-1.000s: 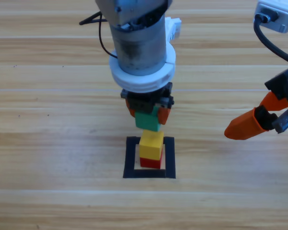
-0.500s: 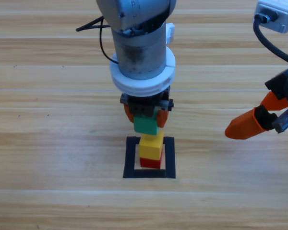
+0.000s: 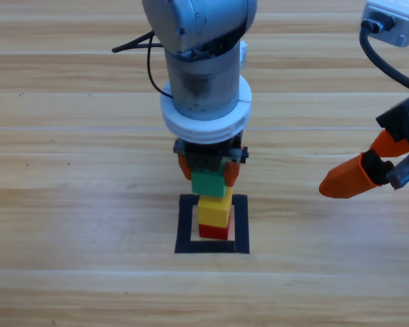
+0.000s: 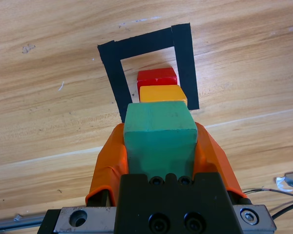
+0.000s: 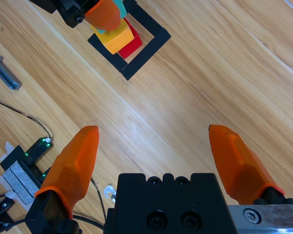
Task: Stack the blocks in the rectangular block: red at the bottom, yellow in the middle, green on top
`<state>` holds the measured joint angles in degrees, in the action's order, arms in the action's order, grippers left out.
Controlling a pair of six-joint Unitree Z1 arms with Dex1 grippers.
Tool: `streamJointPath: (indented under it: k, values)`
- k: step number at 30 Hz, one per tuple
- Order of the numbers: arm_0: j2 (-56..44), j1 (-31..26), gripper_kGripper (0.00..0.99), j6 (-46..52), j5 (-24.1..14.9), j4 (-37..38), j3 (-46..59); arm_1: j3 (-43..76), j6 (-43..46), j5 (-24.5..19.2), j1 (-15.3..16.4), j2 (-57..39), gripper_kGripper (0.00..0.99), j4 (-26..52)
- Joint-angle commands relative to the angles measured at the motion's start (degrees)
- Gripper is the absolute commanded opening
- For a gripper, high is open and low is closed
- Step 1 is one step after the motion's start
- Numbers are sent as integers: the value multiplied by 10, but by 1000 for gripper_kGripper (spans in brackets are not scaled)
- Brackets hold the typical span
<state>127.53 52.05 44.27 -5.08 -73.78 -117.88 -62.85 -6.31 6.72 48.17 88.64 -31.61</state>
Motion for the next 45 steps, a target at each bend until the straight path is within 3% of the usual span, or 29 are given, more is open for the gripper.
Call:
streamJointPath:
  k: [1,45]
  values:
    - [25,16,0,10,4,-5,-5,11,-4,-7,-18,7,989,10]
    - [45,28,0,31,-4,-7,-2,8,-4,3,-18,13,989,10]
